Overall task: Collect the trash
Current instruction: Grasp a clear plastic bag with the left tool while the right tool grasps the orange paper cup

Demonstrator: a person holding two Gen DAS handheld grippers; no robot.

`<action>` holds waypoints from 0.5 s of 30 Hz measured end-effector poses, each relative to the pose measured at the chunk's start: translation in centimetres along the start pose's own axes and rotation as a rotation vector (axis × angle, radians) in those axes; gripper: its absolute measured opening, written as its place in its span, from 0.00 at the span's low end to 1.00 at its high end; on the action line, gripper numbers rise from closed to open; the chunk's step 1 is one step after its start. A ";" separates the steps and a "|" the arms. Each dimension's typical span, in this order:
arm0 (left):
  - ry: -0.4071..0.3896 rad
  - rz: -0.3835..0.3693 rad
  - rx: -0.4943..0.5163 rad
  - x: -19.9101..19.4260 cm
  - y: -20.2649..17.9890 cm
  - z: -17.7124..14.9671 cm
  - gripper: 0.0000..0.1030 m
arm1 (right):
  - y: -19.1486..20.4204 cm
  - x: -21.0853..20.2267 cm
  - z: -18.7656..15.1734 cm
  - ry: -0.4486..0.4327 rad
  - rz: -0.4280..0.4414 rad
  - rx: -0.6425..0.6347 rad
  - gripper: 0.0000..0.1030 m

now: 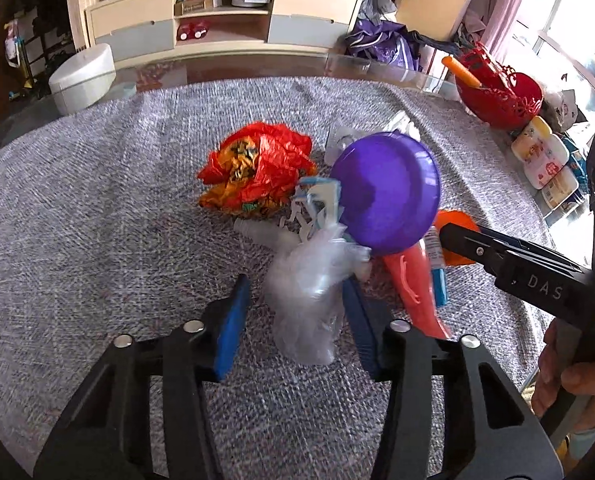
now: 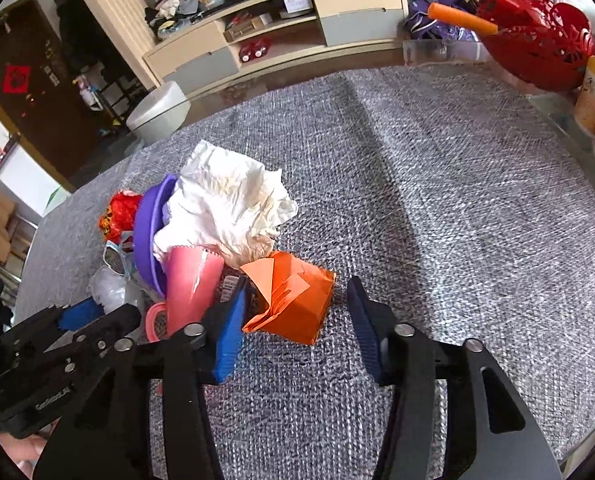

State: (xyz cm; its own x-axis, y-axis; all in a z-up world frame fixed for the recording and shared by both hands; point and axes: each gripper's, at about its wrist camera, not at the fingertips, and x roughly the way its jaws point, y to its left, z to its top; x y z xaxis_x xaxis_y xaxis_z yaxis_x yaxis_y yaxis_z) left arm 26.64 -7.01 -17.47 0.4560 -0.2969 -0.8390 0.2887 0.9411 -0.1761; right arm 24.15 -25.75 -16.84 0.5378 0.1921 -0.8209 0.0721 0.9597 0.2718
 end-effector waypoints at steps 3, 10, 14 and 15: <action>-0.004 0.016 0.014 0.4 -0.1 0.0 0.28 | 0.4 0.1 0.0 -0.009 -0.015 -0.022 0.40; -0.012 0.033 0.024 -0.5 -0.2 -0.2 0.20 | 1.3 -0.5 -0.6 -0.024 -0.018 -0.056 0.37; -0.038 0.048 0.017 -2.7 0.1 -0.8 0.20 | 1.1 -2.9 -0.5 -0.066 -0.020 -0.050 0.37; -0.047 0.050 0.015 -3.4 0.1 -0.9 0.20 | 1.0 -3.6 -0.5 -0.077 -0.020 -0.045 0.37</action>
State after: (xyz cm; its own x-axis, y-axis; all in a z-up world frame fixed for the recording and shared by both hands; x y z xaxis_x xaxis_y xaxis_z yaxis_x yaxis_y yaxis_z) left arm 24.39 -5.78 -15.11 0.5096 -0.2571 -0.8211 0.2768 0.9526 -0.1265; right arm 21.90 -25.33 -13.86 0.5994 0.1584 -0.7846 0.0462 0.9717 0.2315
